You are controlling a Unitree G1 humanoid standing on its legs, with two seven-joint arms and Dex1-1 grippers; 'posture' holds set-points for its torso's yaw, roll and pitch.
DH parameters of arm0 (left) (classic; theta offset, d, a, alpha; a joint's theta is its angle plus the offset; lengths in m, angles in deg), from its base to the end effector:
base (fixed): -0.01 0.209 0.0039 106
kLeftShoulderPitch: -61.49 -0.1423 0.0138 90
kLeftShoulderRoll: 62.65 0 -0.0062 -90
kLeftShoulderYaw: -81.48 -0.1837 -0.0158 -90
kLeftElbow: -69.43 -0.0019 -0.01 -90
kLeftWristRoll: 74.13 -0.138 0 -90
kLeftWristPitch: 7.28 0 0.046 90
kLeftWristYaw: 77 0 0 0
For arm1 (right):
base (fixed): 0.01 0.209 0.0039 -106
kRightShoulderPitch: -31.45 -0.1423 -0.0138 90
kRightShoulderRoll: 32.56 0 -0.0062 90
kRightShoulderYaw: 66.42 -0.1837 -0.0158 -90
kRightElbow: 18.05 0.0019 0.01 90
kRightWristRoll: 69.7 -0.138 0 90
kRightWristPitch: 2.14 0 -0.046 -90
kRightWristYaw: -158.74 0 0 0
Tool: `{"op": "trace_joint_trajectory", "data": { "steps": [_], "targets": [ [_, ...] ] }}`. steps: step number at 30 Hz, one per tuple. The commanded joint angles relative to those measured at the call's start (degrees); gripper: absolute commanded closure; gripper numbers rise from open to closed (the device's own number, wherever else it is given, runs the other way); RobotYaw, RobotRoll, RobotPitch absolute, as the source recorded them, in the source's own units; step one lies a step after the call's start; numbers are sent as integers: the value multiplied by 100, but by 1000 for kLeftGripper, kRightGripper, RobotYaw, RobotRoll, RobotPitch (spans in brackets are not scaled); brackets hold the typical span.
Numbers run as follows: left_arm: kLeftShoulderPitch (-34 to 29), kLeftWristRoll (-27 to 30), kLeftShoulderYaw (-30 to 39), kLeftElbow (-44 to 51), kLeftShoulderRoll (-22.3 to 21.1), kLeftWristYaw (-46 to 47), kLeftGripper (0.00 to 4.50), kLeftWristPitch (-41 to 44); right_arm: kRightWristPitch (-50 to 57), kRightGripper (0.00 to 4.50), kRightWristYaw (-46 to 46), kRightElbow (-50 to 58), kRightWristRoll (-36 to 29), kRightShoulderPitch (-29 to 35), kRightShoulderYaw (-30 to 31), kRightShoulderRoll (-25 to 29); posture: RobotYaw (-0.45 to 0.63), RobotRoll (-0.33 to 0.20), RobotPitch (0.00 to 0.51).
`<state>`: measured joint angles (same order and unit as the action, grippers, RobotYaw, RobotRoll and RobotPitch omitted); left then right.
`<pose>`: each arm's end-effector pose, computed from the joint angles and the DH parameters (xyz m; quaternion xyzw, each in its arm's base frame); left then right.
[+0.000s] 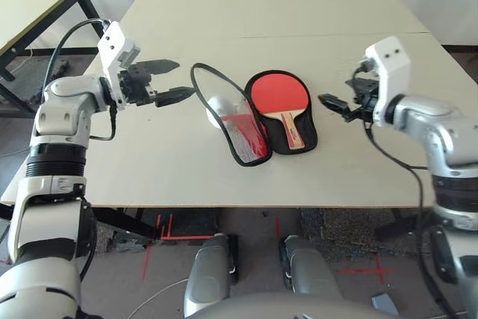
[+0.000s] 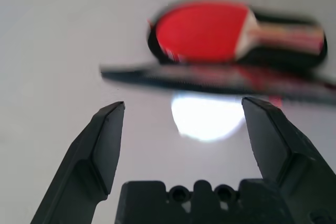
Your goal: Store the ping-pong paddle in its case and zip it.
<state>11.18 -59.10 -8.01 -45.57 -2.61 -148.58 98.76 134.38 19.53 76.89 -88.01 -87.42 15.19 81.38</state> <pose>0.2982 0.3005 0.2058 0.1819 0.1026 -0.4582 0.8640 0.2629 -0.2634 0.2002 -0.1115 0.1224 0.2629 0.9505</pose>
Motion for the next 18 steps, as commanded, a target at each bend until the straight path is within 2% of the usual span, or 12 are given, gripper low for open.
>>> {"op": "trace_joint_trajectory", "data": {
  "steps": [1, 3, 7, 18],
  "targets": [
    [-273, -145, -313, 264, -2, -215, 0, 65, -168, 23, 907, -270, -464, 344, -333, 486, 66, 0, 86],
    [-360, -261, -480, 314, 54, -238, 0, -3, -304, 23, 989, -356, -443, 447, -354, 655, 60, 0, 85],
    [-384, -482, -755, 268, 188, -206, 0, -208, -446, 23, 877, -438, -411, 475, -424, 644, 49, 0, 80],
    [354, -549, -1162, 262, 1140, -229, 0, -324, -671, 23, 608, -474, -424, 790, -536, 591, 9, 0, 76]
  ]
}}
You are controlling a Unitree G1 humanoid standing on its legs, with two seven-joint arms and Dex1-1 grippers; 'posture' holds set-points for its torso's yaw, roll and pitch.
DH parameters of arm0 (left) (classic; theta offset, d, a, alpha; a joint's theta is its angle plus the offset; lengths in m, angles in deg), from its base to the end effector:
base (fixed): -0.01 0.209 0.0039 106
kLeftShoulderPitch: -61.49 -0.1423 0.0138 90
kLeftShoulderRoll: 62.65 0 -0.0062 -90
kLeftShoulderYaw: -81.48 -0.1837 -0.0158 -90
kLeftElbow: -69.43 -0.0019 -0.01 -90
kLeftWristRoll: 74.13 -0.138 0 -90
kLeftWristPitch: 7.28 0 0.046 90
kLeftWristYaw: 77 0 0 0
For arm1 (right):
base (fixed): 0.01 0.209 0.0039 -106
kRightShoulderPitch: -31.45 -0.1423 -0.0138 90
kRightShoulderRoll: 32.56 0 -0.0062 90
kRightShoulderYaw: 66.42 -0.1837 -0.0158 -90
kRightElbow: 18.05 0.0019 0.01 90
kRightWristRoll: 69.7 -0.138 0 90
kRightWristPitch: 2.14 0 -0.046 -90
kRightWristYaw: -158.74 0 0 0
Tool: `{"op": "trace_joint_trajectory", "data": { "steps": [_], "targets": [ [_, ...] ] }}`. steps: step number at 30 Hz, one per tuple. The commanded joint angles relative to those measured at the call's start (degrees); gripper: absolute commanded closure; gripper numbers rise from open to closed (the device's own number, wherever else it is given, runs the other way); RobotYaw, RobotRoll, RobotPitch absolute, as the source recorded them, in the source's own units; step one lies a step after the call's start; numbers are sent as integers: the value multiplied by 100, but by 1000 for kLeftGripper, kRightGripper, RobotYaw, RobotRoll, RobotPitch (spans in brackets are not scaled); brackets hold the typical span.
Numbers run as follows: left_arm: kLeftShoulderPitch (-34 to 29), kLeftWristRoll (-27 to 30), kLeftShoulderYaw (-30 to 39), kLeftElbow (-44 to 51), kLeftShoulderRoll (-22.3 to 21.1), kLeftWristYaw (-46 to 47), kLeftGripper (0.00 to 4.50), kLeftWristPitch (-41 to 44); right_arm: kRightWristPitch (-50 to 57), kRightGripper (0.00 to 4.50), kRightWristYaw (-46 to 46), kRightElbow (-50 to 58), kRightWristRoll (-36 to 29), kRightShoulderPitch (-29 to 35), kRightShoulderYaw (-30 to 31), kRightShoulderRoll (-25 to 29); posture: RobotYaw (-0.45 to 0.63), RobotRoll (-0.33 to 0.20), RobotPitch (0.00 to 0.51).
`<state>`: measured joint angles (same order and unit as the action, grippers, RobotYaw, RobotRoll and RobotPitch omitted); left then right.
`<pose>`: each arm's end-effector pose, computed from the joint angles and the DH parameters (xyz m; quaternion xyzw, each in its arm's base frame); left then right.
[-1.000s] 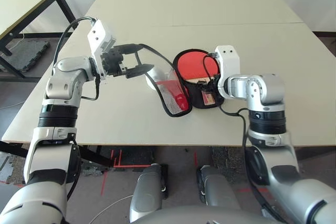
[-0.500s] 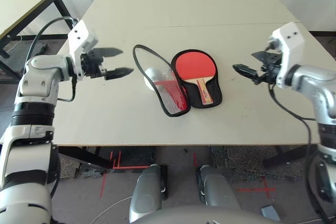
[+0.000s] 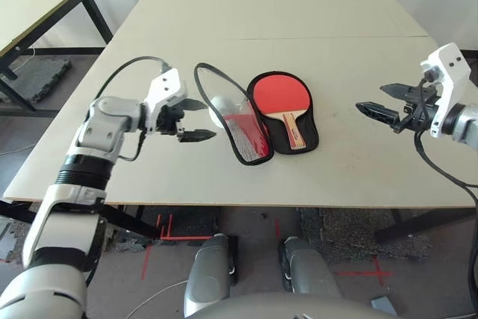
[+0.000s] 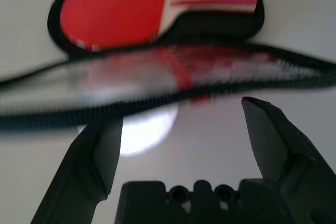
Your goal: Store the ping-pong paddle in its case and zip it.
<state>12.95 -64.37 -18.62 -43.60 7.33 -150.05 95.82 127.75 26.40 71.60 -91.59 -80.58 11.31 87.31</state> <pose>0.3190 0.2308 0.1767 0.2163 0.1199 -0.5646 0.7874 0.2473 -0.3030 0.1876 -0.0961 0.1441 0.2725 0.9465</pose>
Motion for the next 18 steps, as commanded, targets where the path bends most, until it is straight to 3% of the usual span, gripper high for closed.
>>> {"op": "trace_joint_trajectory", "data": {
  "steps": [1, 9, 18],
  "targets": [
    [239, -6, -108, 67, 216, -89, 0, -31, 6, 23, -107, 80, -74, 140, -162, 0, 9, 0, 76],
    [868, -124, -279, -282, 1023, 28, 0, -432, 291, 23, -287, 316, -247, 463, -257, -73, -29, 0, 78],
    [1617, -436, -425, -1645, 2037, 198, 0, -1305, 763, 23, -515, 704, -619, 781, -380, -303, -82, 0, 89]
  ]
}}
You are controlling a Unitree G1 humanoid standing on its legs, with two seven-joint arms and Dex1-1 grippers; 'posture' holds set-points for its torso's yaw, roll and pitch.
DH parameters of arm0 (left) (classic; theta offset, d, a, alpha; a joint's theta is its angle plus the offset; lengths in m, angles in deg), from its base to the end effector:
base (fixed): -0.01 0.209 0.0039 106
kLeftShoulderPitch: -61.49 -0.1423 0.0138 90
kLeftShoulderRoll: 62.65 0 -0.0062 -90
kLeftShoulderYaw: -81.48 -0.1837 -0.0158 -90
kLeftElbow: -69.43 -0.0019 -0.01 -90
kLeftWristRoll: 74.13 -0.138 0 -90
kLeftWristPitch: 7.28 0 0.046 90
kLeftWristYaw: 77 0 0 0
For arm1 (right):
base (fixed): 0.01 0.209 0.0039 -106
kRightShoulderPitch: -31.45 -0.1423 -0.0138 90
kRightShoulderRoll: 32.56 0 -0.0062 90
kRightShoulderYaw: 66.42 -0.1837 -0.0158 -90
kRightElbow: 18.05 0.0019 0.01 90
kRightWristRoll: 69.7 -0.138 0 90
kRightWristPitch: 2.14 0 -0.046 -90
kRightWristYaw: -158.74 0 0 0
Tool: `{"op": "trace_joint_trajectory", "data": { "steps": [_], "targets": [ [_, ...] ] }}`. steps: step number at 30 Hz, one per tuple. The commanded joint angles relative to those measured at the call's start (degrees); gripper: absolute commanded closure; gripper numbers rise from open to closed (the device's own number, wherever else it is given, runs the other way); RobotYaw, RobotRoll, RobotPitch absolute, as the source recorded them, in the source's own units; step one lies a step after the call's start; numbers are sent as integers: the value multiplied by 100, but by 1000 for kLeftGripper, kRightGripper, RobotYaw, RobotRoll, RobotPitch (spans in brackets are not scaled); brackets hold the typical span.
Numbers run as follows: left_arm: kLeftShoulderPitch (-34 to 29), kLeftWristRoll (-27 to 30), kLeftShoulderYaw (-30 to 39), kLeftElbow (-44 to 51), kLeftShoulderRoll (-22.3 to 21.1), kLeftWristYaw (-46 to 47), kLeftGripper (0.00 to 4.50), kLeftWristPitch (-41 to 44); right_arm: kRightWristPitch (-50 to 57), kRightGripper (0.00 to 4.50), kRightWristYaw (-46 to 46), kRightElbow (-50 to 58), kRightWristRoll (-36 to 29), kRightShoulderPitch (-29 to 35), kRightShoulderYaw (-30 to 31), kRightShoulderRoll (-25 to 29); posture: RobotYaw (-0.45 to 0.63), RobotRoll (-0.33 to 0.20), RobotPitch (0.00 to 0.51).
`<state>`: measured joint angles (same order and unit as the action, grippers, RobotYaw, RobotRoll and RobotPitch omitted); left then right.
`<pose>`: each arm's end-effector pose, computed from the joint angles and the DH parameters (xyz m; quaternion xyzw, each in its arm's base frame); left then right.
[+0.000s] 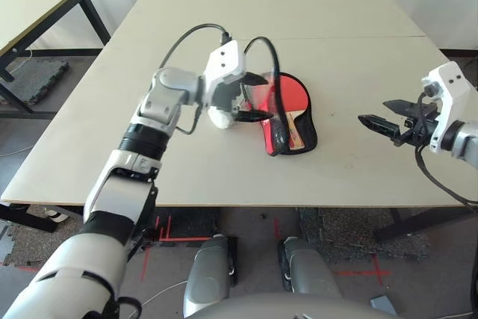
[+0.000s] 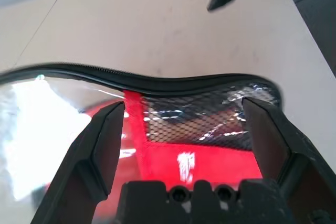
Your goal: Store the ping-pong paddle in its case and zip it.
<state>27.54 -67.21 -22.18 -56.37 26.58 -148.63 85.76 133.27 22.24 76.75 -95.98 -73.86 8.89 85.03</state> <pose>0.3515 0.1257 0.1943 0.2134 -0.0052 -0.6546 0.7252 0.2305 -0.2995 0.1660 -0.0398 0.1789 0.2574 0.9488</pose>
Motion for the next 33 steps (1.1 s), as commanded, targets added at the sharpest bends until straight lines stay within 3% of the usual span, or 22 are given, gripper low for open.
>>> {"op": "trace_joint_trajectory", "data": {
  "steps": [1, 5, 14, 33],
  "targets": [
    [196, -191, -64, -488, 157, 90, 0, -390, 269, 23, -136, 234, -236, 140, -152, -119, -86, 0, 89],
    [241, -132, 70, -686, 195, 135, 0, -467, 511, 23, -266, 352, -456, 173, -137, -329, -79, 0, 94],
    [-42, 110, 538, -527, -310, 130, 0, -183, 839, 23, -395, -147, -883, -183, 10, -1115, -13, 0, 98],
    [-1544, 676, 1005, 1659, -1162, 341, 0, 1416, 615, 23, -475, -723, -756, -359, 536, -1856, 45, 0, 100]
  ]
}}
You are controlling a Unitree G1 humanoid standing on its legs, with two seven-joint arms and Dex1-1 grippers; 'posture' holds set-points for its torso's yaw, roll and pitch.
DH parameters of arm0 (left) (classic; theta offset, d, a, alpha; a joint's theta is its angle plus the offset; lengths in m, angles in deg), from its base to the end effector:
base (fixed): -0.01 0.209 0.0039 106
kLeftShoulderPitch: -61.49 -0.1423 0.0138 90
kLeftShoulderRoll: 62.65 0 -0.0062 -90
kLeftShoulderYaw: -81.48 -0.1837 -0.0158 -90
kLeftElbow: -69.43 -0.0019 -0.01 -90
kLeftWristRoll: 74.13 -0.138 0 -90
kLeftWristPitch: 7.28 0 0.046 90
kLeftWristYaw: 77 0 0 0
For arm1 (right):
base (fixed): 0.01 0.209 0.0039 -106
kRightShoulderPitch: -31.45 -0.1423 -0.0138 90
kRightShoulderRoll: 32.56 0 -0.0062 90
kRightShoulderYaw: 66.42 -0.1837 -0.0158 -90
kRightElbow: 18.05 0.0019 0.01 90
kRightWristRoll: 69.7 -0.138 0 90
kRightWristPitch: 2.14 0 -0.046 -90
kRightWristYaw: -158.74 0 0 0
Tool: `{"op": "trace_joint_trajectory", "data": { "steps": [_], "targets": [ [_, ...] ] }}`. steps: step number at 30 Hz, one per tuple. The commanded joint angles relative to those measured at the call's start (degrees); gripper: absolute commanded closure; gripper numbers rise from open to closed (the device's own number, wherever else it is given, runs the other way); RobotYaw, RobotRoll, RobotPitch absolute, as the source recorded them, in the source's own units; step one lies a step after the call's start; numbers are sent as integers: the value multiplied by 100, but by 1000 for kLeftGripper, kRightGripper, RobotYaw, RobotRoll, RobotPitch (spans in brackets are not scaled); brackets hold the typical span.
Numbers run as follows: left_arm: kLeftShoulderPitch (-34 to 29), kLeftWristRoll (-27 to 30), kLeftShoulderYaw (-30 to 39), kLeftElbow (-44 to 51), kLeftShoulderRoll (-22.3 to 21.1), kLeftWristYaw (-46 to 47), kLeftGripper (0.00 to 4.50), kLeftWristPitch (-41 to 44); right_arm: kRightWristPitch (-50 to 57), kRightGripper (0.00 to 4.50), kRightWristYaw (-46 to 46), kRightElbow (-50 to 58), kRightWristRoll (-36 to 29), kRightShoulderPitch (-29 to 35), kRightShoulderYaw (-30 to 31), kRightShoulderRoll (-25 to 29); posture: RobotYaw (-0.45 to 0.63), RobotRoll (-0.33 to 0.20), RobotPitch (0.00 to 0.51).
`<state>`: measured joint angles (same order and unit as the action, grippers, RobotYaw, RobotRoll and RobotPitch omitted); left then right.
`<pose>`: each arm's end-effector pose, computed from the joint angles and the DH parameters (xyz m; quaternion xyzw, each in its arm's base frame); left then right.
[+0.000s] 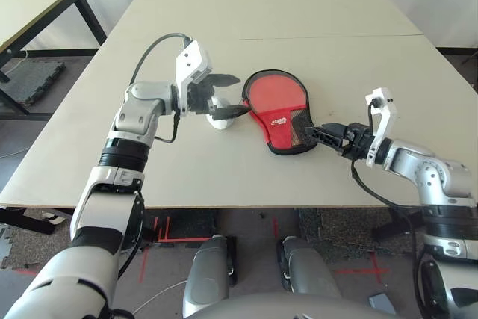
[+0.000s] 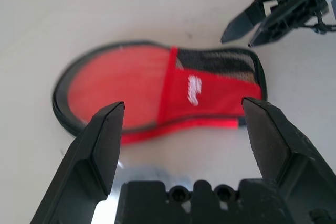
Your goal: Store the ping-pong paddle in its case and zip it.
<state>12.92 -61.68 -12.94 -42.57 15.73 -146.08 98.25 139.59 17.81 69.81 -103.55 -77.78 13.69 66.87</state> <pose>0.3227 0.2080 0.1697 0.1310 0.0532 -0.5628 0.8144 0.2532 -0.2366 0.1057 0.1733 0.2178 0.3362 0.8997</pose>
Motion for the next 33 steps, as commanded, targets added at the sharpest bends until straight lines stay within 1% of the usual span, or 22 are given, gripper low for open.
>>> {"op": "trace_joint_trajectory", "data": {
  "steps": [1, 5, 12, 16, 25, 33],
  "targets": [
    [-113, 140, 83, 335, -92, 104, 0, 205, -7, 23, -28, -27, 2, 59, 82, -48, 46, 0, 100],
    [-172, 194, 73, 459, -116, 164, 0, 299, 59, 23, -35, 4, 1, 133, 180, -115, 51, 0, 99],
    [-160, 183, 52, 440, -84, 210, 0, 300, 123, 23, -231, -8, 25, 149, 323, -382, 49, 0, 98],
    [-144, 170, 35, 429, -80, 203, 0, 285, 134, 23, -422, -97, 134, 140, 331, -387, 50, 0, 97],
    [-133, 142, 3, 410, -102, 161, 0, 255, 71, 23, -398, -110, 72, 212, 46, -27, 40, 0, 97],
    [-112, 136, -16, 405, -92, 152, 0, 240, 180, 23, -339, 23, -67, 344, -109, 146, 41, 0, 96]
  ]
}}
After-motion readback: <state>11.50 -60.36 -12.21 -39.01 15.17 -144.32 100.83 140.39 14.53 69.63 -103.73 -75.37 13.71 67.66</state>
